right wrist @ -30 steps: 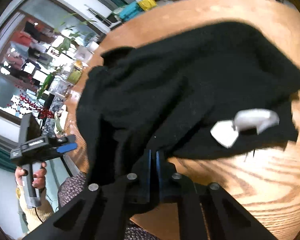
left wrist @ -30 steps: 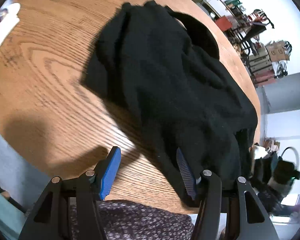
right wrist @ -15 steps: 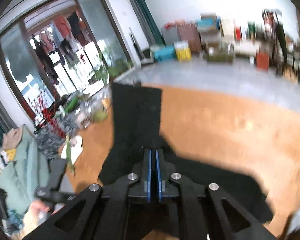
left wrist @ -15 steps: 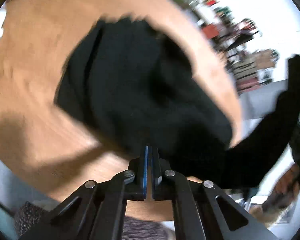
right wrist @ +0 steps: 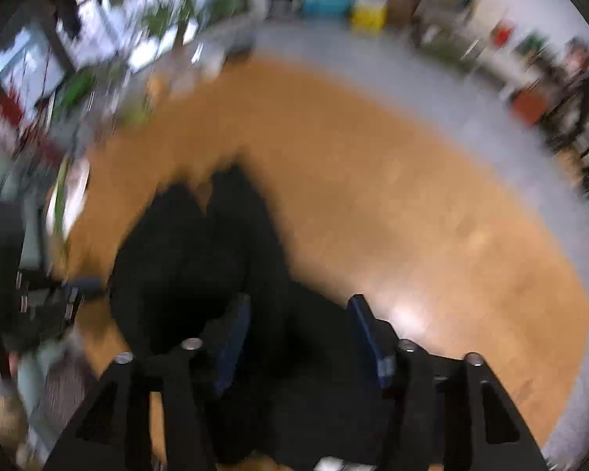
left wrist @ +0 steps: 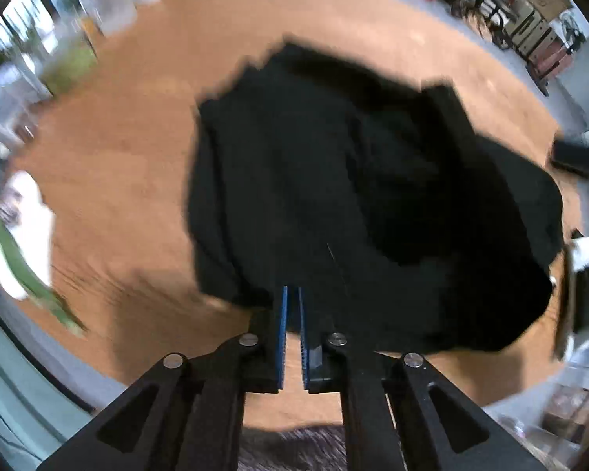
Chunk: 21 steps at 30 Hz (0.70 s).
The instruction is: Fold clothes
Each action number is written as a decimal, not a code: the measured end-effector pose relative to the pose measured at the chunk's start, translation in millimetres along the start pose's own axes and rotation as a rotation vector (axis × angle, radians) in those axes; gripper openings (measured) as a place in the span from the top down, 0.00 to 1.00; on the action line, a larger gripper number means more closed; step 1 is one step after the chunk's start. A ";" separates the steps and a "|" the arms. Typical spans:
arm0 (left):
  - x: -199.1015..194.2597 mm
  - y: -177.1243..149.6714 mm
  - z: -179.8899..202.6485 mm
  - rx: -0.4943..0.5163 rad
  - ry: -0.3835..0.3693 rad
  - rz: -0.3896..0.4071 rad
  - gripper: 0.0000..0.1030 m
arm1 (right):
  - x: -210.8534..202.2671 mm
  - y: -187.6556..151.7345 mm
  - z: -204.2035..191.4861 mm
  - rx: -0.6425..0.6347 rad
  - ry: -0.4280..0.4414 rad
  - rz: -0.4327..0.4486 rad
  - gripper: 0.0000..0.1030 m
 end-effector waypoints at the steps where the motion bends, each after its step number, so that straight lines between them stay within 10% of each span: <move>1: 6.8 -4.0 0.8 0.001 -0.013 -0.036 0.74 | 16.9 -14.4 -4.9 -0.010 0.021 -0.059 0.36; 4: 18.0 -12.2 1.3 -0.016 -0.057 -0.100 0.46 | 48.2 -45.1 -17.9 0.000 0.097 -0.162 0.36; 8: 11.4 -17.1 0.1 -0.043 -0.119 -0.109 0.43 | 61.8 -61.3 -43.8 -0.097 0.174 -0.177 0.84; 13: -2.4 -22.3 -3.5 -0.028 -0.044 -0.061 0.43 | 40.2 -35.5 -46.6 -0.133 0.107 -0.127 0.92; 17: -32.7 -16.2 -3.0 0.040 0.091 0.080 0.43 | -23.9 32.0 -27.0 -0.118 -0.097 0.096 0.92; 21: -31.3 8.3 -3.2 0.133 0.270 0.112 0.43 | -77.4 87.9 21.8 -0.068 -0.502 0.258 0.91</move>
Point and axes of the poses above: each gripper's, at about its wrist camera, not at the fingertips, and x roughly the way its jaws point, z to its right, y to its top, the point moved 6 cm from there along x, roughly the way its jaws point, and after that the axes turned 8 degrees about -z, right-handed, at the moved point
